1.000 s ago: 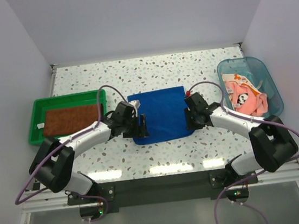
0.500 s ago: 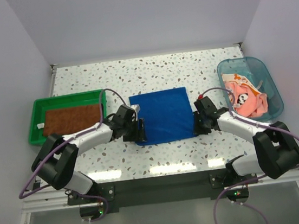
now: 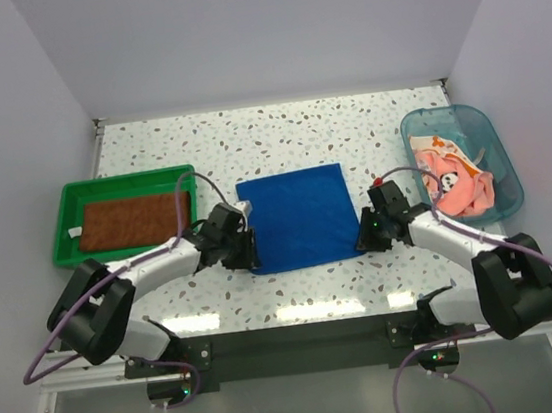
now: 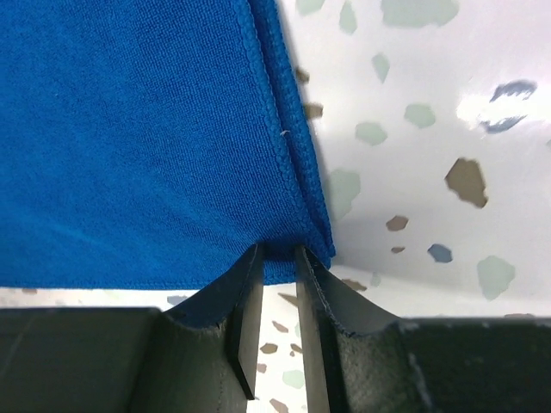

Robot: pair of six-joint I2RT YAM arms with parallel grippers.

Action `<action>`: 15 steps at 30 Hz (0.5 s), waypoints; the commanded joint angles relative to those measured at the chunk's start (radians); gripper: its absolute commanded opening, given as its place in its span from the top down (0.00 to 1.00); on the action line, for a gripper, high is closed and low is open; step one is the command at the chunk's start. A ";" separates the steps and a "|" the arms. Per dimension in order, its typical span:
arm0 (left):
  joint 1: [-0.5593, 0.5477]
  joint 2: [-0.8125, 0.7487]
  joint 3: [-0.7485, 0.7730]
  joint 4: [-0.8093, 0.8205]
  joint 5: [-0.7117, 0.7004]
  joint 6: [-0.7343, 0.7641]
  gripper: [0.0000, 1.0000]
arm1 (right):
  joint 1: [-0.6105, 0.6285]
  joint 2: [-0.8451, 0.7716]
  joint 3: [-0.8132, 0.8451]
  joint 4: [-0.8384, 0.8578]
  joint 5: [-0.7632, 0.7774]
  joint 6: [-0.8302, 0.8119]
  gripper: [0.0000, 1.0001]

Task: Fold and stack the towels
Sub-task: Move the towel to the center of the board

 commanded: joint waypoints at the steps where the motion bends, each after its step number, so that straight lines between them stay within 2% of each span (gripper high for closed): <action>1: -0.003 -0.021 -0.067 -0.145 -0.048 0.009 0.60 | 0.000 -0.010 -0.076 -0.111 -0.056 0.010 0.73; 8: -0.003 -0.129 -0.124 -0.190 -0.054 -0.014 0.58 | 0.008 -0.137 -0.107 -0.226 -0.127 -0.013 0.69; 12: -0.003 -0.176 -0.045 -0.224 -0.081 -0.013 0.46 | 0.014 -0.182 -0.015 -0.282 -0.141 -0.034 0.63; 15: -0.002 -0.182 0.063 -0.245 -0.126 0.005 0.37 | 0.014 -0.159 0.115 -0.289 -0.086 -0.089 0.60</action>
